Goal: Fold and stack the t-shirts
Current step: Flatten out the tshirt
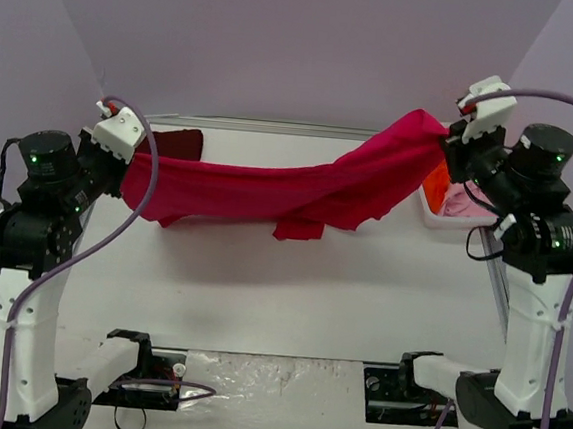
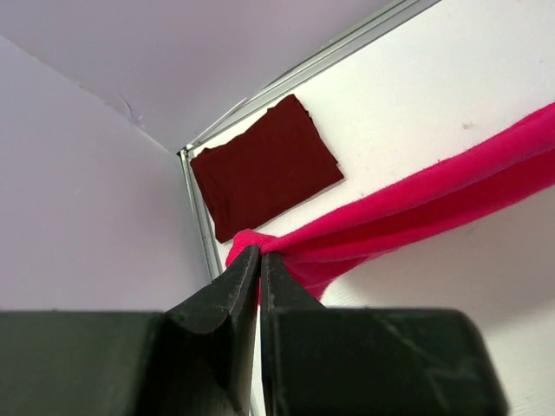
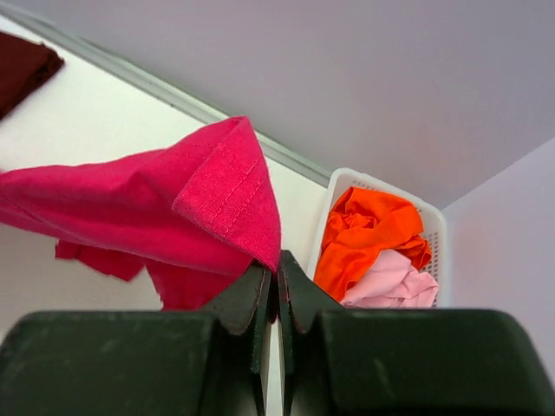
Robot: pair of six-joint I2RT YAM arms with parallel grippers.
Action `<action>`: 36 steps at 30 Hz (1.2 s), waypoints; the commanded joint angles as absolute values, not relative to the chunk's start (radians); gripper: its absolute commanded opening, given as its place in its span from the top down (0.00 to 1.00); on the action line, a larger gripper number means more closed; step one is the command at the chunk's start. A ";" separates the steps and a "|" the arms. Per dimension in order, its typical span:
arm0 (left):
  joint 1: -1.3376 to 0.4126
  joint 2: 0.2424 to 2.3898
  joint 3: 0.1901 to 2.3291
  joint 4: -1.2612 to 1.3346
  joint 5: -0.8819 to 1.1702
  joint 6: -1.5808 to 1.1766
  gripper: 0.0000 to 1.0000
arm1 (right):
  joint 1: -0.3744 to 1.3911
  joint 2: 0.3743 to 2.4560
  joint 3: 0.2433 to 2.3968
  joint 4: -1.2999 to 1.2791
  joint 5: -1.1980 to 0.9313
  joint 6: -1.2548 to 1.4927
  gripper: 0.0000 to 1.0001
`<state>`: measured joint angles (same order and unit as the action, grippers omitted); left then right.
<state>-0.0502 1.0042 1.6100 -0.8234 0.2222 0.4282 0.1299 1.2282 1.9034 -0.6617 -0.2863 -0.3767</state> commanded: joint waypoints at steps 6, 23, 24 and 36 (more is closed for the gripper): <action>-0.041 1.024 1.696 -0.851 0.221 0.333 0.98 | 0.091 1.229 1.939 -0.618 -0.252 -0.316 1.00; -0.057 1.708 1.844 -0.643 0.189 0.296 0.98 | 0.091 2.038 2.414 -0.566 -0.195 -0.340 1.00; -0.058 1.727 1.912 -0.649 0.193 0.288 0.97 | 0.091 2.061 2.474 -0.575 -0.190 -0.342 1.00; -0.090 1.461 2.163 -0.749 0.212 0.251 0.98 | 0.091 1.637 2.452 -0.463 -0.190 -0.331 1.00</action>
<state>-0.0944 1.6432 2.1342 -0.7357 0.2092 0.2615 0.0978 1.8385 2.4943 -0.5610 -0.1837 -0.3367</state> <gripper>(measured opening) 0.029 0.004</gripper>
